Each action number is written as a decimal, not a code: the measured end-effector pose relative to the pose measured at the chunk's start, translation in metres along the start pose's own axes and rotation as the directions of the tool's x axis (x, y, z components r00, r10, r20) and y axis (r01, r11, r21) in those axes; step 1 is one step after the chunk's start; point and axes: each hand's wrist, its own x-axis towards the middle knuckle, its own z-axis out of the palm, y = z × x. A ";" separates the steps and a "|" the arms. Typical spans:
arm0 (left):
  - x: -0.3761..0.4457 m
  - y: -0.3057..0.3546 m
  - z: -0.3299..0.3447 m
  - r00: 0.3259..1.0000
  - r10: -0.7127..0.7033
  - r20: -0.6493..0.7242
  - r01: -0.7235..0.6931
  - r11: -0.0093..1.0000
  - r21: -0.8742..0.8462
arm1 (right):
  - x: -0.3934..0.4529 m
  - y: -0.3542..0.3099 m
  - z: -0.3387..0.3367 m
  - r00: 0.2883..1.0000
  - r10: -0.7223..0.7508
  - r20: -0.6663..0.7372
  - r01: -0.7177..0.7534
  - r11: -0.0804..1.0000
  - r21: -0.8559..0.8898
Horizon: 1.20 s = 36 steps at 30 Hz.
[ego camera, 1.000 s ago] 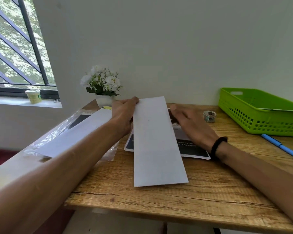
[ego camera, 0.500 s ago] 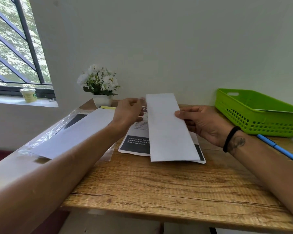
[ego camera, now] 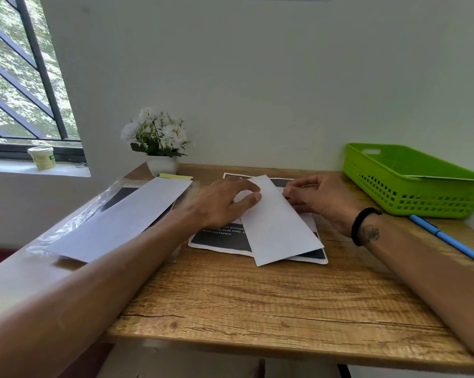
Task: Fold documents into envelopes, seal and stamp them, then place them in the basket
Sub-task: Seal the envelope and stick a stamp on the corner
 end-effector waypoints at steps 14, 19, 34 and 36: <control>0.000 0.003 0.007 0.983 -0.057 0.173 0.041 0.995 0.094 | 0.031 0.006 -0.070 0.953 -0.193 -0.233 0.014 0.797 -0.604; 0.003 -0.001 0.009 0.985 -0.082 0.152 0.072 0.995 0.068 | 0.033 0.018 -0.065 0.993 -0.085 -0.080 0.004 0.704 -0.710; 0.001 -0.001 0.008 0.976 0.010 -0.219 -0.025 0.997 -0.066 | 0.026 0.016 -0.041 0.938 -0.331 -0.102 0.210 0.779 -0.591; 0.000 0.004 0.006 0.961 0.017 -0.276 -0.052 0.991 -0.120 | 0.017 0.006 -0.027 0.923 -0.383 -0.044 0.297 0.779 -0.552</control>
